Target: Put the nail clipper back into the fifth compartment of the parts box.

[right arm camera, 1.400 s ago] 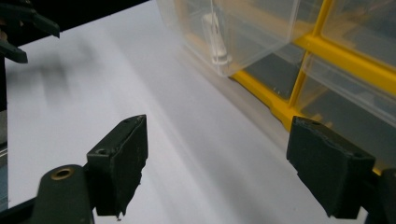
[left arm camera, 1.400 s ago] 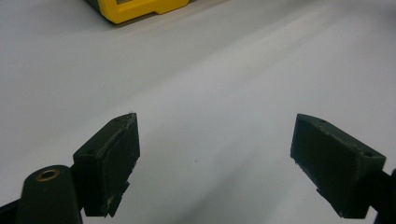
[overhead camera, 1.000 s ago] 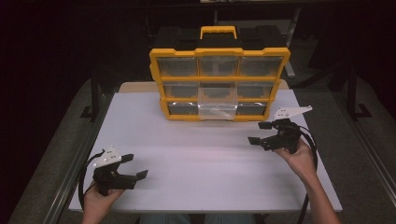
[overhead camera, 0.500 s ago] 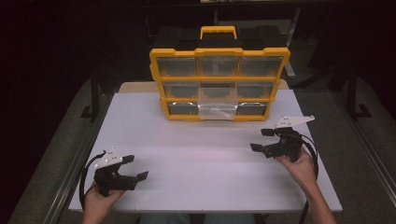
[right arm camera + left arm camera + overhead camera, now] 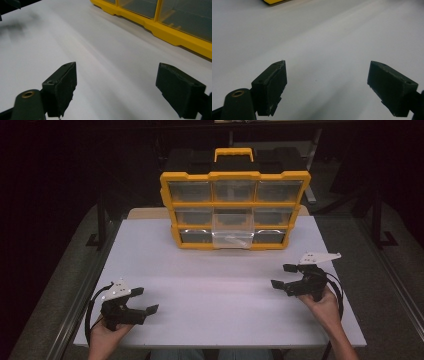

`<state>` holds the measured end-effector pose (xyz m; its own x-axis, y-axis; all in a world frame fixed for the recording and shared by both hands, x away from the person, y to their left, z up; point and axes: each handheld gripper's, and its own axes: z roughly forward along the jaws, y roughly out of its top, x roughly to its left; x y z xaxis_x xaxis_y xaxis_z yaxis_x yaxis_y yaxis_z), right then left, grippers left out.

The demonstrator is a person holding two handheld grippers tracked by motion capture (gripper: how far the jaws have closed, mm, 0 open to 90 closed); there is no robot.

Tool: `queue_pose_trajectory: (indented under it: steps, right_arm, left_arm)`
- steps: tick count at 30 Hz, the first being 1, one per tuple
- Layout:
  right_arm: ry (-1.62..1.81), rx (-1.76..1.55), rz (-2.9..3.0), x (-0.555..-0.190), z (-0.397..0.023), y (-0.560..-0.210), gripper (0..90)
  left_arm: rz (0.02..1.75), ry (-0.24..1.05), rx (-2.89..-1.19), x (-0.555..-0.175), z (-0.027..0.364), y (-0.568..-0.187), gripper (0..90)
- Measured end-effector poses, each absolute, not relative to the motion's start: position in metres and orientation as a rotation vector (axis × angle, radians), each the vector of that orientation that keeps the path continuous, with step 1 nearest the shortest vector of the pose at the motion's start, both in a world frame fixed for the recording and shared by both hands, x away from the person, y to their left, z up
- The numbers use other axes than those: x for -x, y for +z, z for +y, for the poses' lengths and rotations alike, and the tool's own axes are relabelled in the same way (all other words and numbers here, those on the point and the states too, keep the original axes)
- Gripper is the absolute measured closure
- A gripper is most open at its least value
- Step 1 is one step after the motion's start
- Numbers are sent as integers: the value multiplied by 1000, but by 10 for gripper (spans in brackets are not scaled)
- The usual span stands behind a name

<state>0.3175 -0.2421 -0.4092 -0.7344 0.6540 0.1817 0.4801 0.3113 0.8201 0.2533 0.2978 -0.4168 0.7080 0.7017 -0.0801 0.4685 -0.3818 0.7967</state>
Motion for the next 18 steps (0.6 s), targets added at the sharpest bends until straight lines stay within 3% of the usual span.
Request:
queue_pose_trajectory:
  steps: [18]
  right_arm:
    - [1401,-1079,2358,-301,-253,-422,145]
  left_arm:
    - [880,300,-2067,-254,296,-422,161]
